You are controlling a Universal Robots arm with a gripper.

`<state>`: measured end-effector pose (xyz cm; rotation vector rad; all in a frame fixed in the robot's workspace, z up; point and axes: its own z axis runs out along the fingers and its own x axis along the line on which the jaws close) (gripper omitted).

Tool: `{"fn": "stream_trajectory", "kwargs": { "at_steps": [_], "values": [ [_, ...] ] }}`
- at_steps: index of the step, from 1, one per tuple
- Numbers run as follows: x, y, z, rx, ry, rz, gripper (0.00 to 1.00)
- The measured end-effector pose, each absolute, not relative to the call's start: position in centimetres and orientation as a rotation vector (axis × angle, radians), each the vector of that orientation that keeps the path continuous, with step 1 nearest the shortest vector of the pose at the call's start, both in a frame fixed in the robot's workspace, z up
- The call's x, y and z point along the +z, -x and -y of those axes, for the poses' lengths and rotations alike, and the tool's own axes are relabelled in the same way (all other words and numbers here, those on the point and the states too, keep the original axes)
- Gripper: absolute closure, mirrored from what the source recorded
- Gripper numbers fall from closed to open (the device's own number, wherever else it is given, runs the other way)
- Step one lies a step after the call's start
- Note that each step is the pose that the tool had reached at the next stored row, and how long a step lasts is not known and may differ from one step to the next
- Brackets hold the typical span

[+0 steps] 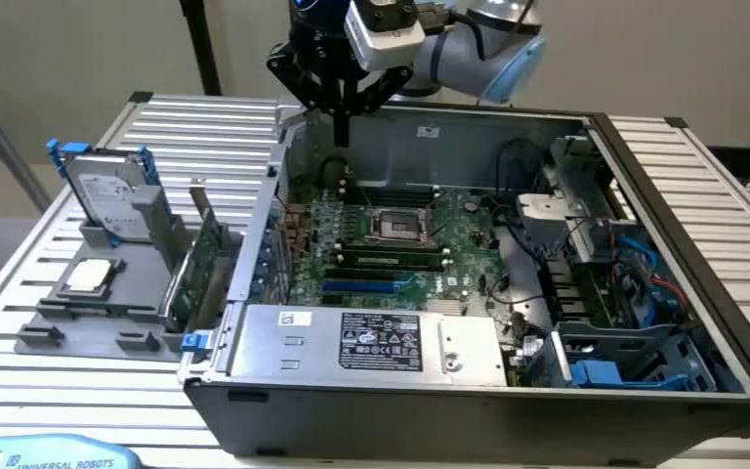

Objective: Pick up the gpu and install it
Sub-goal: 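Reach for the gpu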

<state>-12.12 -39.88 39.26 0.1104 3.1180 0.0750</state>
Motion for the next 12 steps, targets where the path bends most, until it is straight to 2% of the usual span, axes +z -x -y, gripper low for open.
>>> {"fn": "stream_trajectory", "kwargs": {
  "at_steps": [12],
  "values": [
    [39.3, 13.3, 39.9, 0.076, -0.110, -3.118, 0.89]
  ]
}}
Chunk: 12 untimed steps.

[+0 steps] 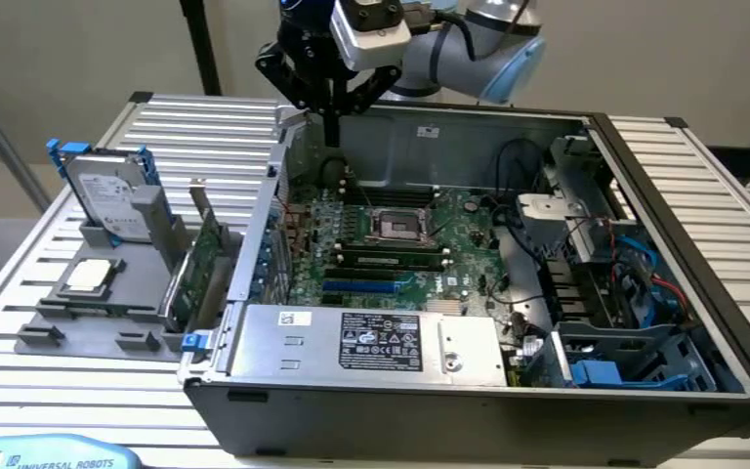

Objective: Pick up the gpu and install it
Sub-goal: 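Reach for the gpu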

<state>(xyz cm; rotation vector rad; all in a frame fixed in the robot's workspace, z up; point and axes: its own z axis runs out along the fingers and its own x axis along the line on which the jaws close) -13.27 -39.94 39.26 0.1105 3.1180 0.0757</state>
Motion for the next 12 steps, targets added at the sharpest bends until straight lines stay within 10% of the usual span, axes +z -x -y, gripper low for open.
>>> {"fn": "stream_trajectory", "kwargs": {
  "at_steps": [12],
  "values": [
    [39.3, 18.8, 40.8, 0.076, -0.110, -3.116, 0.89]
  ]
}}
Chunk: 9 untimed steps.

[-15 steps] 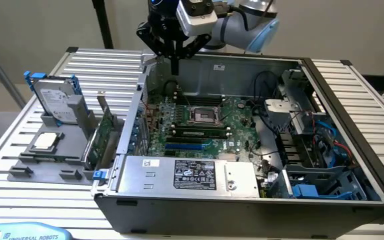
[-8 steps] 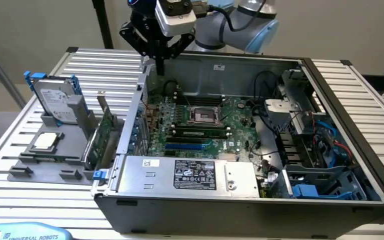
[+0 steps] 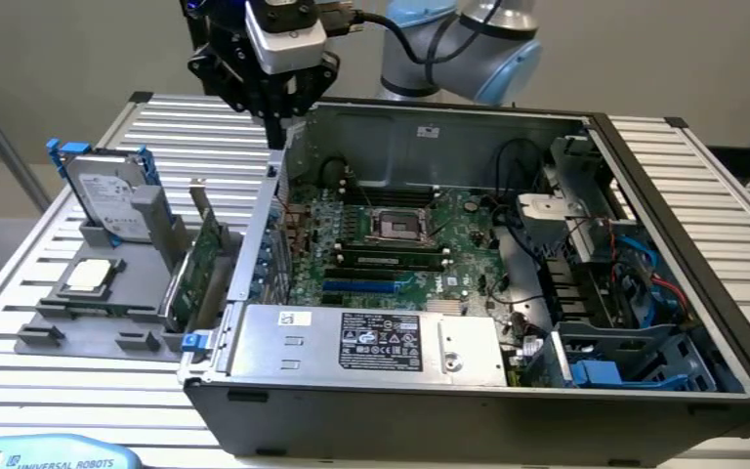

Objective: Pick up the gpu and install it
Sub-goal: 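Reach for the gpu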

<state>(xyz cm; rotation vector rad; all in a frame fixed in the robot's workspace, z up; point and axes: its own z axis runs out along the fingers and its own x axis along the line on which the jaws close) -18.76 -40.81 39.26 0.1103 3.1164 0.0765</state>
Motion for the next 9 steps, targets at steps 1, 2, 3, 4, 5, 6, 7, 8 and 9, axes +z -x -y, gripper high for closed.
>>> {"fn": "stream_trajectory", "kwargs": {
  "at_steps": [1, 2, 3, 4, 5, 6, 7, 8, 9],
  "values": [
    [39.3, 19.2, 40.9, 0.077, -0.110, -3.116, 0.89],
    [39.3, 19.7, 41.0, 0.076, -0.110, -3.116, 0.89],
    [39.2, 20.1, 41.1, 0.077, -0.110, -3.116, 0.89],
    [39.2, 20.6, 41.2, 0.077, -0.110, -3.115, 0.89],
    [39.2, 21.0, 41.3, 0.077, -0.110, -3.115, 0.89],
    [39.2, 21.5, 41.3, 0.077, -0.110, -3.115, 0.89],
    [39.2, 21.9, 41.4, 0.077, -0.110, -3.115, 0.89],
    [39.1, 22.4, 41.5, 0.077, -0.110, -3.115, 0.89],
    [39.1, 22.8, 41.6, 0.077, -0.110, -3.115, 0.89]
  ]
}}
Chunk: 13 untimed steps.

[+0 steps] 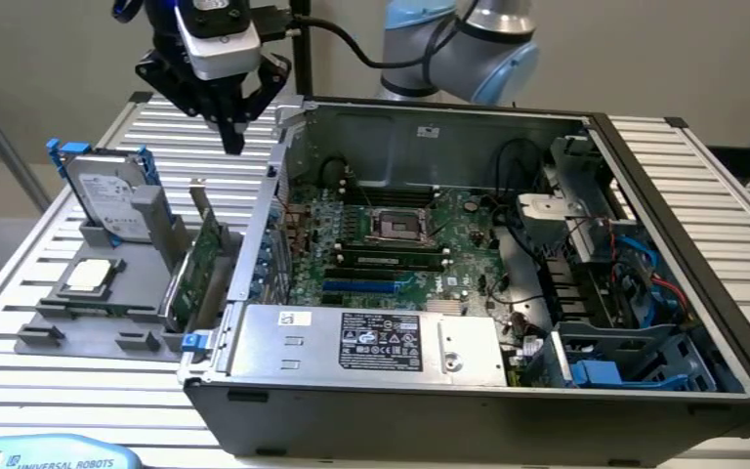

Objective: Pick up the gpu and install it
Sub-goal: 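Reach for the gpu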

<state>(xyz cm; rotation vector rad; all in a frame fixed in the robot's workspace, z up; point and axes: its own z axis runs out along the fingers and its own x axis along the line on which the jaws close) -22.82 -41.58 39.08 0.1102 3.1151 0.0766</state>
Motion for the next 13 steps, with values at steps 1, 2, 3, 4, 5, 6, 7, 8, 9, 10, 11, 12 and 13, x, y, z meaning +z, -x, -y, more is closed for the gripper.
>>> {"fn": "stream_trajectory", "kwargs": {
  "at_steps": [1, 2, 3, 4, 5, 6, 7, 8, 9, 10, 11, 12, 13],
  "values": [
    [39.0, 23.3, 41.7, 0.076, -0.110, -3.115, 0.89],
    [39.0, 23.7, 41.7, 0.076, -0.110, -3.115, 0.89],
    [38.9, 24.2, 41.8, 0.076, -0.110, -3.115, 0.89],
    [38.8, 24.7, 41.8, 0.077, -0.110, -3.115, 0.89],
    [38.7, 25.1, 41.8, 0.076, -0.110, -3.115, 0.89],
    [38.5, 25.6, 41.9, 0.076, -0.110, -3.115, 0.89],
    [38.4, 26.0, 41.9, 0.077, -0.110, -3.115, 0.89],
    [38.2, 26.5, 41.9, 0.077, -0.110, -3.115, 0.89],
    [38.1, 26.9, 41.9, 0.077, -0.110, -3.115, 0.89],
    [37.9, 27.4, 41.9, 0.076, -0.110, -3.115, 0.89],
    [37.7, 27.8, 41.9, 0.076, -0.110, -3.115, 0.89],
    [37.6, 28.3, 41.9, 0.076, -0.110, -3.115, 0.89],
    [37.4, 28.7, 41.9, 0.076, -0.110, -3.115, 0.89]
  ]
}}
